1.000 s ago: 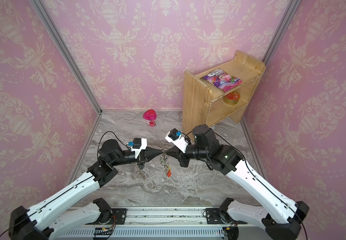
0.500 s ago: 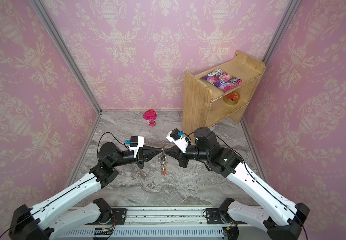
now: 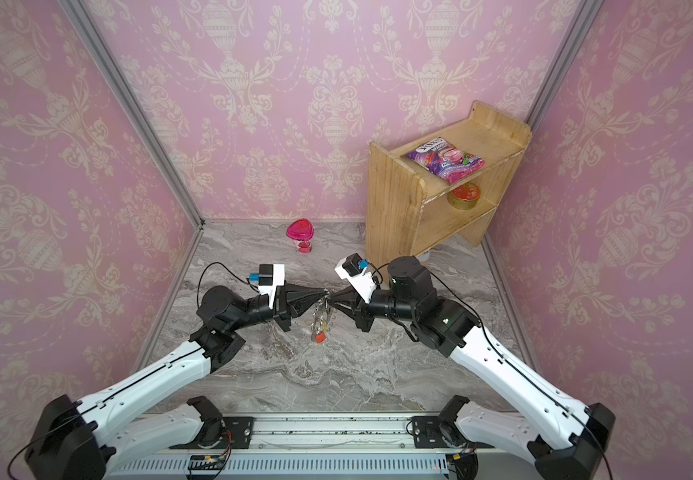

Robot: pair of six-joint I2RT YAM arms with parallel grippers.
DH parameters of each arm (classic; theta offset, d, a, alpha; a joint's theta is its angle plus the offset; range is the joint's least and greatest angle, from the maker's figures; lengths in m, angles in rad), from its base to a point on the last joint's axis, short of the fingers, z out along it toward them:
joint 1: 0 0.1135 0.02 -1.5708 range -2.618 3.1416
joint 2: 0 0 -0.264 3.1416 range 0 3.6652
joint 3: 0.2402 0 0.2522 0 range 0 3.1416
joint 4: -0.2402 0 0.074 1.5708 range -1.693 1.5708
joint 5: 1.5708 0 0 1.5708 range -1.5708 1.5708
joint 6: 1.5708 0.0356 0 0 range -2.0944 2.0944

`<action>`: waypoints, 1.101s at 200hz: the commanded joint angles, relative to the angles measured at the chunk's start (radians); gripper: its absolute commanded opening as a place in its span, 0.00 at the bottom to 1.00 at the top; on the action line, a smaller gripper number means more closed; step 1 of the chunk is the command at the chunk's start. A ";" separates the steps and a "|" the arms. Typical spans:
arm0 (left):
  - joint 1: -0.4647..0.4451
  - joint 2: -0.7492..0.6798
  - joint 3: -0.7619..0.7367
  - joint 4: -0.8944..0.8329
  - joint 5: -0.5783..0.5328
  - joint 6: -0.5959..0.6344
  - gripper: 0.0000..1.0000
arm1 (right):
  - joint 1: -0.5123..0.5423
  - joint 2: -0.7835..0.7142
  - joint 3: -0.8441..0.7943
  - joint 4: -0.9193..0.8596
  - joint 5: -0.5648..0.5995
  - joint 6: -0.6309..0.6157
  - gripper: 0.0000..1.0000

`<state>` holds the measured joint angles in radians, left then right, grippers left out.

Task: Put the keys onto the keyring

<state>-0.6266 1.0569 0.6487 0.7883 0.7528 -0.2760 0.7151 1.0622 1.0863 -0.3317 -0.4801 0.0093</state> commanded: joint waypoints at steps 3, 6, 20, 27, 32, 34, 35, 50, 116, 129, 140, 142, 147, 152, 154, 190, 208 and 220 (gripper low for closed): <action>-0.002 -0.027 0.012 0.076 -0.009 0.004 0.00 | 0.000 -0.012 -0.003 -0.090 0.035 -0.006 0.22; -0.002 -0.029 0.012 0.073 -0.009 0.008 0.00 | -0.002 -0.015 0.002 -0.098 0.039 -0.009 0.23; -0.002 -0.034 0.009 0.059 -0.006 0.019 0.00 | -0.012 -0.033 0.021 -0.132 0.054 -0.024 0.27; -0.001 -0.035 0.007 0.053 -0.003 0.021 0.00 | -0.019 -0.039 0.030 -0.144 0.057 -0.029 0.28; -0.002 -0.035 0.008 0.049 -0.001 0.024 0.00 | -0.023 -0.045 0.035 -0.152 0.054 -0.033 0.29; -0.002 -0.035 0.008 0.048 0.000 0.025 0.00 | -0.024 -0.046 0.037 -0.154 0.051 -0.034 0.29; -0.002 -0.037 0.007 0.048 0.000 0.025 0.00 | -0.025 -0.046 0.038 -0.154 0.051 -0.035 0.29; -0.002 -0.035 0.005 0.041 0.002 0.032 0.00 | -0.034 -0.058 0.054 -0.160 0.040 -0.041 0.30; -0.004 -0.031 0.007 -0.012 0.023 0.068 0.00 | -0.044 -0.068 0.074 -0.096 0.009 -0.086 0.30; -0.003 -0.029 0.005 -0.015 0.025 0.069 0.00 | -0.045 -0.070 0.070 -0.073 0.001 -0.084 0.29; -0.004 -0.026 0.006 -0.014 0.025 0.069 0.00 | -0.046 -0.074 0.061 -0.047 -0.015 -0.078 0.28; -0.005 -0.026 0.005 -0.013 0.025 0.068 0.00 | -0.047 -0.075 0.058 -0.040 -0.016 -0.077 0.28; -0.005 -0.025 0.005 -0.011 0.025 0.067 0.00 | -0.045 -0.076 0.054 -0.028 -0.022 -0.073 0.27; -0.005 -0.025 0.005 -0.011 0.026 0.068 0.00 | -0.045 -0.077 0.049 -0.015 -0.026 -0.070 0.26; -0.005 -0.025 0.005 -0.010 0.026 0.066 0.00 | -0.045 -0.078 0.047 -0.010 -0.026 -0.069 0.26; -0.005 -0.021 0.007 -0.007 0.028 0.063 0.00 | -0.044 -0.046 0.026 0.070 -0.087 -0.042 0.21; -0.006 -0.023 0.009 -0.012 0.027 0.065 0.00 | -0.045 -0.024 0.022 0.084 -0.112 -0.035 0.18; -0.005 -0.023 0.009 -0.014 0.026 0.066 0.00 | -0.045 -0.023 0.016 0.095 -0.118 -0.032 0.17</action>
<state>-0.6266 1.0470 0.6487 0.7609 0.7544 -0.2298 0.6754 1.0248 1.1275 -0.2916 -0.5472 -0.0463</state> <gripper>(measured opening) 0.044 0.178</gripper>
